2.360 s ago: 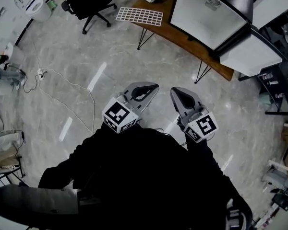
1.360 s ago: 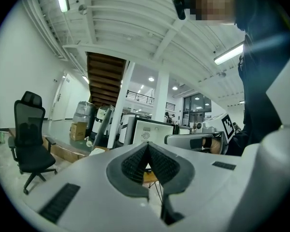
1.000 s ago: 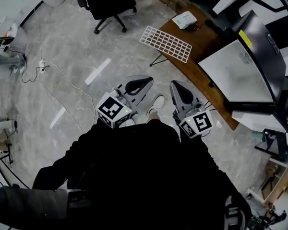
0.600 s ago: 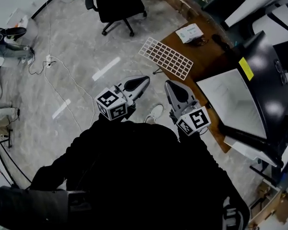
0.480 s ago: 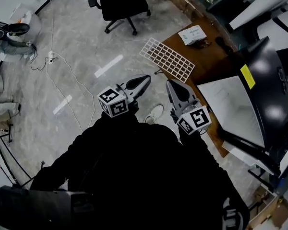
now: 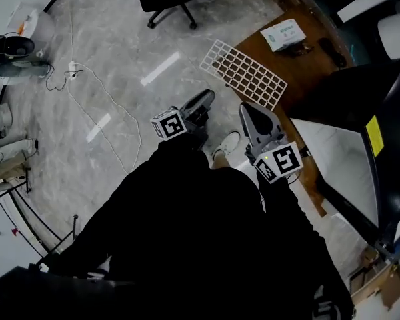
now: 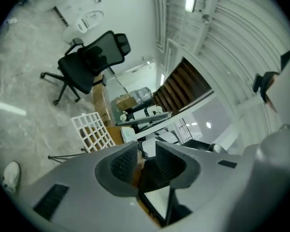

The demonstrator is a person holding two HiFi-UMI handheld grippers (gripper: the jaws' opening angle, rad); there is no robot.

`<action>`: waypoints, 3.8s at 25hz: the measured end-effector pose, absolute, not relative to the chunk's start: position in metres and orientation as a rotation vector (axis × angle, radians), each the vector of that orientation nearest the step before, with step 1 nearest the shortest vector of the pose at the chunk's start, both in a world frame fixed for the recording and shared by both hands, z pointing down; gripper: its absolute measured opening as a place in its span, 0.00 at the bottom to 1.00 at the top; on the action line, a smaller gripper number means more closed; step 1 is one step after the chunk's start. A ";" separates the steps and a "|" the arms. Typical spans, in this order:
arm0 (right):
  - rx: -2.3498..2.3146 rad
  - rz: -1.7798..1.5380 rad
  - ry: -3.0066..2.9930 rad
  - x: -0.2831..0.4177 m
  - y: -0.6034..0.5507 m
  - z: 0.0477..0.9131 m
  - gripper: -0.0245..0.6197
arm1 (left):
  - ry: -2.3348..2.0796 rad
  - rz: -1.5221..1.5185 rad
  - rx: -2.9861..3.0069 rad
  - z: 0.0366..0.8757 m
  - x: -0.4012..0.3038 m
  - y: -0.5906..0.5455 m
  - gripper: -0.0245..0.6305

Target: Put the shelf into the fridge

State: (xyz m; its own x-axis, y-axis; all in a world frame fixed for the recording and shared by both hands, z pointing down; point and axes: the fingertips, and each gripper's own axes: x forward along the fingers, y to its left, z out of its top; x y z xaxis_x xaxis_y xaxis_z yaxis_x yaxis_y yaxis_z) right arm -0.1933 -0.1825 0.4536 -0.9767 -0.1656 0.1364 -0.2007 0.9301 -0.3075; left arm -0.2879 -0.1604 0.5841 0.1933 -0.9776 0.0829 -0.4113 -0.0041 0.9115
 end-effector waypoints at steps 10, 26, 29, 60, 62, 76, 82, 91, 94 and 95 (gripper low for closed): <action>0.407 0.635 -2.856 -0.220 -0.213 0.531 0.05 | -1.362 -0.971 1.188 0.745 -0.360 -0.200 0.35; 0.619 0.721 -2.722 -0.200 -0.245 0.589 0.05 | -1.335 -0.993 1.170 0.802 -0.384 -0.265 0.21; 0.628 0.729 -2.715 -0.199 -0.247 0.592 0.05 | -1.336 -1.002 1.177 0.798 -0.385 -0.266 0.11; 1.307 2.071 -2.493 -0.137 -0.240 0.543 0.40 | -1.078 -1.412 1.233 0.507 -0.429 -0.228 0.10; 1.365 2.118 -2.521 -0.131 -0.249 0.531 0.45 | -1.065 -1.423 1.242 0.489 -0.430 -0.223 0.10; 1.487 2.279 -2.703 -0.133 -0.263 0.483 0.10 | -1.019 -1.394 1.271 0.459 -0.443 -0.206 0.10; 1.595 2.345 -2.673 -0.104 -0.238 0.480 0.09 | -0.998 -1.320 1.307 0.458 -0.417 -0.202 0.10; 1.646 2.377 -2.701 -0.043 -0.196 0.469 0.09 | -0.975 -1.274 1.368 0.446 -0.359 -0.179 0.09; 1.647 2.385 -2.722 -0.017 -0.181 0.462 0.09 | -0.974 -1.257 1.377 0.441 -0.331 -0.167 0.09; 1.647 2.384 -2.731 -0.009 -0.176 0.460 0.09 | -0.973 -1.253 1.382 0.439 -0.322 -0.162 0.09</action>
State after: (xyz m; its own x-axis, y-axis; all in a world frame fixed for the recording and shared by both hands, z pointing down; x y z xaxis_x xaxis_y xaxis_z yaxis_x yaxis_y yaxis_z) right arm -0.0085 -0.1756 0.4600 -0.3817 -0.9191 -0.0981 -0.0269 0.1171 -0.9928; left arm -0.3224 -0.1620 0.4388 0.1426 -0.9711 -0.1916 0.0545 -0.1855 0.9811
